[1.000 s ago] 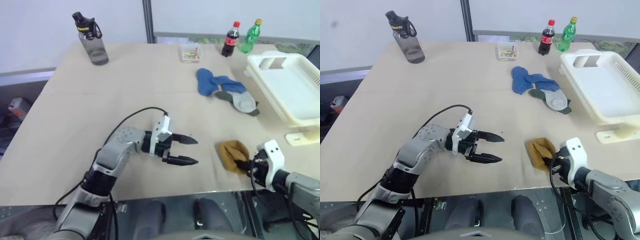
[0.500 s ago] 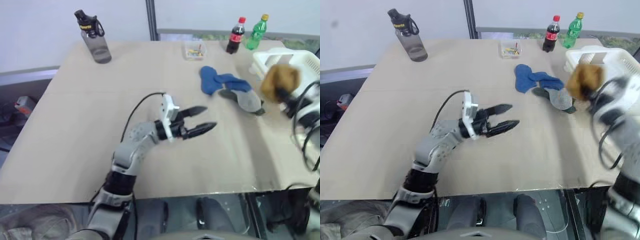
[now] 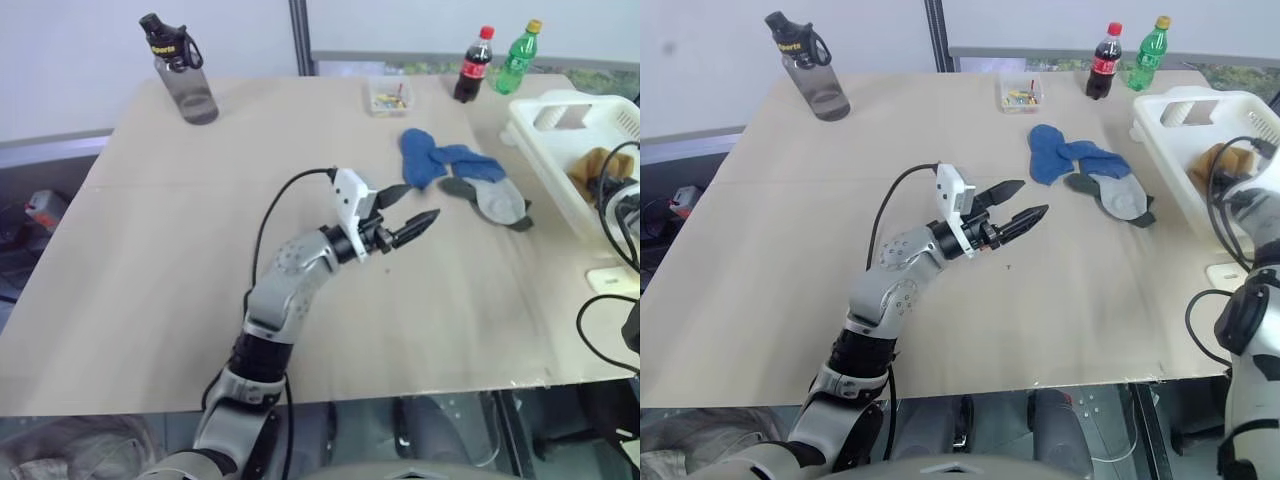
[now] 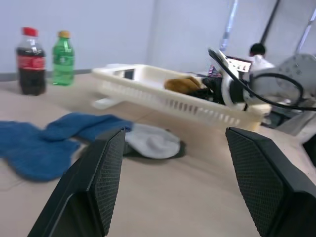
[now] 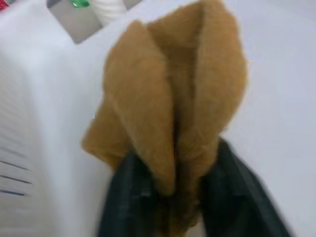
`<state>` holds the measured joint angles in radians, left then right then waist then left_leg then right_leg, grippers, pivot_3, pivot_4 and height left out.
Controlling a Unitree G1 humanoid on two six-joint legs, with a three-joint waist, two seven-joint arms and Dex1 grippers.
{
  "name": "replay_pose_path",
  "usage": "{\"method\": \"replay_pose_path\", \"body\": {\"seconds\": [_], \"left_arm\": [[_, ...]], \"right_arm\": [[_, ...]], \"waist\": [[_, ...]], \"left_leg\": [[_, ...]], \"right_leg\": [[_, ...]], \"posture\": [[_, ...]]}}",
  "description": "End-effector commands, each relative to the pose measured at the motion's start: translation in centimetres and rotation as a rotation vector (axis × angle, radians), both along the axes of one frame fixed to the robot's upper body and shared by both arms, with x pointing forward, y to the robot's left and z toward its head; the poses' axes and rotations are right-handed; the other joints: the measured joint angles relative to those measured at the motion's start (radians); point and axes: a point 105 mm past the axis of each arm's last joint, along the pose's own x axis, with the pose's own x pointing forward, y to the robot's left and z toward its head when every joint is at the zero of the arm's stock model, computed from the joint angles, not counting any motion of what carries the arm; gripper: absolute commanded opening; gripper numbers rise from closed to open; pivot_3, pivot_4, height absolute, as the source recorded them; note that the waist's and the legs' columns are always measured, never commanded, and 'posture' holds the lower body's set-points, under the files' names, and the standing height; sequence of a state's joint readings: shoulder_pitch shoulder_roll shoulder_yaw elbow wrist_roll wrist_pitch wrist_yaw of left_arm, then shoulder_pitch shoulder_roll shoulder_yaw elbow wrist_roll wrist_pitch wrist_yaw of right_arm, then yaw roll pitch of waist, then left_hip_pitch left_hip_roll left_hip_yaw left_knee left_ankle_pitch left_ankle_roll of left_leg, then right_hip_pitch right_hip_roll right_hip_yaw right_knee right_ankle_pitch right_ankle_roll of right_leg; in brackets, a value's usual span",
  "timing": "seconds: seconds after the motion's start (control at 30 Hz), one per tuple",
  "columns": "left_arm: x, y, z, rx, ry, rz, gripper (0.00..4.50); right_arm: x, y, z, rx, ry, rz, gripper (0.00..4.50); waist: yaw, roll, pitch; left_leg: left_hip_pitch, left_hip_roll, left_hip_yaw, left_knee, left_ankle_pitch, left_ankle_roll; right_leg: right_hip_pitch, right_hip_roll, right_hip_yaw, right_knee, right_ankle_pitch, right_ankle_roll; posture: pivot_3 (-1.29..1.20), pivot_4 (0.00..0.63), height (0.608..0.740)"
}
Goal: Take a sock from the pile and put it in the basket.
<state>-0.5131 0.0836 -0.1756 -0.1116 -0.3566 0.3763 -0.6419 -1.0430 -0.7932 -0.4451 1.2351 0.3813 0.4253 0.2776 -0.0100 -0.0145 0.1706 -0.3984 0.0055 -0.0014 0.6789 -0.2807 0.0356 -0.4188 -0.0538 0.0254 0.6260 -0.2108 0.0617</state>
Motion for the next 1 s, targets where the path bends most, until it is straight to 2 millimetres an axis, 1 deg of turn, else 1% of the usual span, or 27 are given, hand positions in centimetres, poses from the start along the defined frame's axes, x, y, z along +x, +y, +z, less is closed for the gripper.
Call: {"method": "replay_pose_path", "body": {"seconds": [0.03, 0.07, 0.1, 0.13, 0.23, 0.3, 0.37, 0.4, 0.43, 0.47, 0.53, 0.57, 0.63, 0.67, 0.7, 0.77, 0.83, 0.9, 1.0], "left_arm": [[-1.0, -0.5, 1.1, -0.014, -0.039, -0.023, 3.47], [-1.1, -0.6, 1.0, -0.011, -0.035, -0.025, 3.47], [-1.2, -0.6, 1.0, -0.009, -0.030, -0.039, 3.47], [-1.2, -0.6, 0.8, -0.001, -0.024, -0.056, 3.47], [-1.2, -0.6, 0.4, 0.014, -0.025, -0.081, 3.47], [-1.2, -0.6, 0.2, 0.019, -0.030, -0.091, 3.47], [-1.2, -0.4, 0.1, 0.037, -0.051, -0.098, 3.47], [-1.3, -0.2, 0.0, 0.043, -0.067, -0.112, 3.47], [-1.3, 0.1, -0.3, 0.051, -0.073, -0.115, 3.47], [-1.3, 0.3, -0.5, 0.058, -0.073, -0.122, 3.47], [-1.3, 0.7, -1.0, 0.080, -0.072, -0.141, 3.47], [-1.5, 1.2, -1.4, 0.101, -0.070, -0.157, 3.47], [-1.7, 2.5, -2.2, 0.140, -0.064, -0.173, 3.47], [-1.7, 3.3, -2.6, 0.157, -0.054, -0.178, 3.47], [-1.8, 4.3, -3.0, 0.174, -0.040, -0.172, 3.47], [-1.9, 6.4, -3.7, 0.198, -0.002, -0.160, 3.47], [-1.9, 8.3, -4.4, 0.232, 0.027, -0.133, 3.47], [-2.2, 10.4, -4.6, 0.260, 0.051, -0.102, 3.47], [-2.8, 13.2, -4.5, 0.296, 0.075, -0.052, 3.47]], "right_arm": [[-0.9, -1.6, 1.2, -0.075, 0.014, -0.013, 3.07], [-1.1, -1.9, 1.3, -0.116, 0.032, -0.008, 3.44], [-1.4, -2.3, 1.6, -0.173, 0.050, 0.003, 4.02], [-1.9, -2.8, 2.1, -0.186, 0.054, 0.003, 4.34], [-3.3, -3.7, 3.6, -0.200, 0.038, 0.027, 4.34], [-4.4, -3.1, 5.0, -0.250, -0.027, 0.070, 4.34], [-5.9, -1.5, 6.7, -0.296, -0.127, 0.095, 4.34], [-6.8, 0.0, 7.6, -0.335, -0.197, 0.136, 4.34], [-7.7, 1.4, 7.8, -0.326, -0.236, 0.172, 4.34], [-8.5, 2.4, 7.9, -0.339, -0.260, 0.191, 4.34], [-9.9, 4.2, 7.5, -0.420, -0.268, 0.238, 4.34], [-10.5, 5.8, 7.3, -0.486, -0.278, 0.294, 4.34], [-11.9, 9.6, 6.4, -0.535, -0.304, 0.440, 4.34], [-12.6, 11.1, 5.9, -0.546, -0.309, 0.501, 4.34], [-13.3, 12.7, 5.0, -0.581, -0.289, 0.569, 4.45], [-14.5, 14.9, 2.9, -0.658, -0.238, 0.681, 4.45], [-15.5, 15.9, 1.2, -0.692, -0.193, 0.750, 4.45], [-16.4, 15.8, -0.2, -0.746, -0.138, 0.778, 4.45], [-17.9, 15.5, -1.9, -0.787, -0.076, 0.820, 4.45]], "waist": [[0.000, 0.000, 0.000], [0.001, 0.000, 0.000], [0.001, 0.000, 0.000], [0.001, 0.000, 0.000], [0.004, 0.001, 0.000], [0.007, 0.002, 0.000], [0.009, 0.003, -0.001], [0.008, 0.004, -0.001], [0.004, 0.004, -0.002], [0.002, 0.006, -0.003], [0.000, 0.007, -0.003], [0.000, 0.007, -0.003], [-0.001, 0.007, -0.003], [-0.002, 0.007, -0.003], [-0.005, 0.007, -0.003], [-0.005, 0.007, -0.003], [-0.003, 0.007, -0.003], [-0.002, 0.007, -0.003], [0.001, 0.007, -0.003]], "left_leg": [[0.000, 0.000, 0.000, 0.000, 0.000, 0.000], [0.000, 0.000, 0.000, 0.000, 0.000, 0.000], [0.000, -0.001, 0.000, 0.000, 0.000, 0.000], [0.000, -0.001, 0.000, 0.000, 0.000, 0.000], [0.000, -0.001, -0.001, 0.000, 0.000, 0.000], [0.000, 0.000, -0.001, 0.000, 0.000, 0.000], [-0.001, 0.000, -0.002, 0.000, 0.000, 0.001], [-0.001, 0.000, -0.003, 0.000, -0.001, 0.002], [-0.001, 0.001, -0.004, 0.000, -0.001, 0.002], [0.000, 0.001, -0.005, 0.000, -0.001, 0.002], [0.001, 0.001, -0.007, 0.000, -0.002, 0.003], [0.002, 0.001, -0.007, 0.000, -0.002, 0.003], [0.002, 0.000, -0.007, 0.003, -0.002, 0.003], [0.003, 0.001, -0.007, 0.004, -0.002, 0.003], [0.004, 0.001, -0.007, 0.004, -0.002, 0.003], [0.005, 0.002, -0.007, 0.005, -0.002, 0.003], [0.006, 0.002, -0.007, 0.006, -0.002, 0.003], [0.006, 0.002, -0.006, 0.006, -0.002, 0.003], [0.006, 0.002, -0.006, 0.007, -0.002, 0.003]], "right_leg": [[0.000, 0.000, 0.000, 0.000, 0.000, 0.000], [0.000, -0.001, 0.000, 0.000, 0.000, 0.000], [0.000, -0.001, 0.000, 0.000, 0.000, 0.000], [0.000, -0.001, 0.000, 0.000, 0.000, 0.000], [0.000, -0.001, -0.001, 0.000, 0.000, 0.000], [0.000, 0.000, -0.001, 0.000, 0.000, 0.000], [0.000, 0.000, -0.002, 0.000, 0.000, 0.000], [0.000, 0.000, -0.002, 0.001, 0.000, 0.000], [0.000, 0.000, -0.001, 0.001, 0.000, 0.000], [0.000, 0.000, -0.001, 0.002, 0.000, 0.000], [0.000, 0.001, -0.001, 0.004, 0.000, 0.000], [0.000, 0.001, -0.001, 0.005, 0.000, 0.000], [0.000, 0.001, 0.000, 0.006, 0.000, 0.000], [0.001, 0.001, 0.000, 0.007, 0.000, 0.001], [0.001, 0.002, 0.000, 0.008, 0.000, 0.000], [0.000, 0.002, 0.001, 0.010, 0.000, 0.000], [0.001, 0.002, 0.001, 0.011, -0.001, 0.000], [0.001, 0.002, 0.001, 0.012, -0.001, 0.001], [0.001, 0.002, 0.001, 0.012, -0.001, 0.000]], "posture": [[0.00, 0.150, 0.740], [0.00, 0.150, 0.740], [0.00, 0.150, 0.740], [0.00, 0.150, 0.740], [0.00, 0.150, 0.740], [0.00, 0.150, 0.740], [0.00, 0.150, 0.740], [0.00, 0.150, 0.740], [0.00, 0.150, 0.740], [0.00, 0.150, 0.740], [0.00, 0.150, 0.740], [0.00, 0.150, 0.740], [0.00, 0.150, 0.740], [0.00, 0.150, 0.740], [0.00, 0.150, 0.740], [0.00, 0.150, 0.740], [0.00, 0.150, 0.740], [0.00, 0.150, 0.740], [0.00, 0.150, 0.740]]}}
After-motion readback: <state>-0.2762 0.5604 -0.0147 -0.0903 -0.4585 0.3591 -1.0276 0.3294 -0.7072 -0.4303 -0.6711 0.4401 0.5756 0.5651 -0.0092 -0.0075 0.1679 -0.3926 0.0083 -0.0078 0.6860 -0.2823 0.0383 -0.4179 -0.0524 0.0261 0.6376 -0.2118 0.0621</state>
